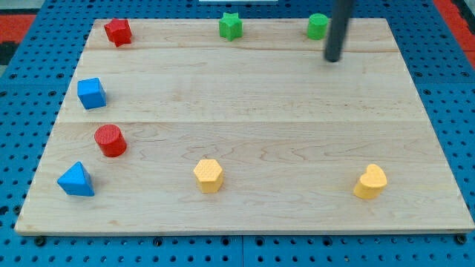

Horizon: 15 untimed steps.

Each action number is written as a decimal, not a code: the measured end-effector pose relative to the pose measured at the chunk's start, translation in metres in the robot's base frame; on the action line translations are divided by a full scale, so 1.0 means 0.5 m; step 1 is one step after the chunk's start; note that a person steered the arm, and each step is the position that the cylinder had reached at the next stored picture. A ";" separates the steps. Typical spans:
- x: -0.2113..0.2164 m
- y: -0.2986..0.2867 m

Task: Move yellow heart to the center

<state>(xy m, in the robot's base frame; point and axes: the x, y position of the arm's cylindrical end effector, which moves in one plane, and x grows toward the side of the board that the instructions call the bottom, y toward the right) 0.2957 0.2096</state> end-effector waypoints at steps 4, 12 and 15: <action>-0.152 0.191; -0.197 -0.475; 0.051 -0.625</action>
<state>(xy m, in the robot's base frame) 0.3212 -0.1028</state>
